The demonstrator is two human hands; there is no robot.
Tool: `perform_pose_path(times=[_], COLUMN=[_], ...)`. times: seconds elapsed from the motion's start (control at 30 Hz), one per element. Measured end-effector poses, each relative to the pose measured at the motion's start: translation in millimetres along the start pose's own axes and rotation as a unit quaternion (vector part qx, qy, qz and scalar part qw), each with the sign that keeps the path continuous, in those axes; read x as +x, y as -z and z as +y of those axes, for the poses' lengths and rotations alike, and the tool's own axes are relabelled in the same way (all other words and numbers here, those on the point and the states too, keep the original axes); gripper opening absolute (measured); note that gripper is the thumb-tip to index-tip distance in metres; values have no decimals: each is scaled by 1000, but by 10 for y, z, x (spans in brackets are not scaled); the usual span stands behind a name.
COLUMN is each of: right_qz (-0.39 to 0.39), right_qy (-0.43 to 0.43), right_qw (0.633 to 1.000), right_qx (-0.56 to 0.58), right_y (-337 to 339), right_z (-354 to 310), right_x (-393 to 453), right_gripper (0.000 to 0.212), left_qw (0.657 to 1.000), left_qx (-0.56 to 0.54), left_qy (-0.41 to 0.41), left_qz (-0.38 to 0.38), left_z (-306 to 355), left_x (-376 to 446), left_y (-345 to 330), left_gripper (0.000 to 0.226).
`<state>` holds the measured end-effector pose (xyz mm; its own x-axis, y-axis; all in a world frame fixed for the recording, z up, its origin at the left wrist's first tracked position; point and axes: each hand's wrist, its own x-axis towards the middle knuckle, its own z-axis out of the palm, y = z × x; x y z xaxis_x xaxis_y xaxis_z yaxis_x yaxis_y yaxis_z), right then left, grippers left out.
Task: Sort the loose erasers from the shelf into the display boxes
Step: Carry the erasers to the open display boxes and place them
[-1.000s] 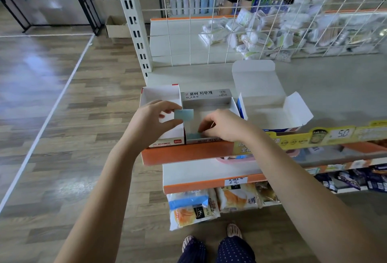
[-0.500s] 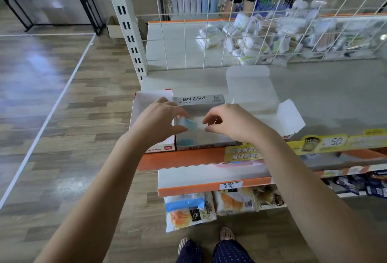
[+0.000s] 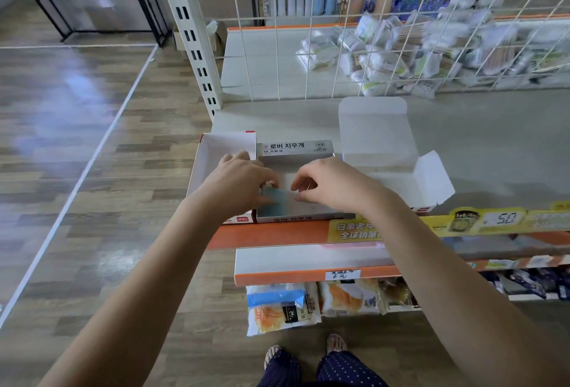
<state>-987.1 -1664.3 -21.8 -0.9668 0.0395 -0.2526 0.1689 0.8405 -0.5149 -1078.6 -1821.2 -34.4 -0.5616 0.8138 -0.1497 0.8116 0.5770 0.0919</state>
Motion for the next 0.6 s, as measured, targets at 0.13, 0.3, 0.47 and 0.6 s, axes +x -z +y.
perform_pose_path(times=[0.13, 0.3, 0.47, 0.6], right_qz=[-5, -7, -7, -6], right_qy=[2, 6, 1, -1], right_qw=[1000, 1000, 1000, 1000], right_qx=[-4, -12, -13, -17], right_y=[8, 27, 19, 4], right_z=[7, -3, -7, -25], right_x=[2, -39, -54, -52], right_gripper=[20, 22, 22, 22], left_qw=[1000, 999, 999, 998], left_qx=[24, 30, 40, 58], left_qy=[1, 5, 4, 18], left_qz=[-4, -21, -18, 0], left_z=[31, 37, 54, 83], left_x=[28, 35, 37, 34], left_y=[10, -9, -16, -29], left_gripper=[31, 28, 24, 21])
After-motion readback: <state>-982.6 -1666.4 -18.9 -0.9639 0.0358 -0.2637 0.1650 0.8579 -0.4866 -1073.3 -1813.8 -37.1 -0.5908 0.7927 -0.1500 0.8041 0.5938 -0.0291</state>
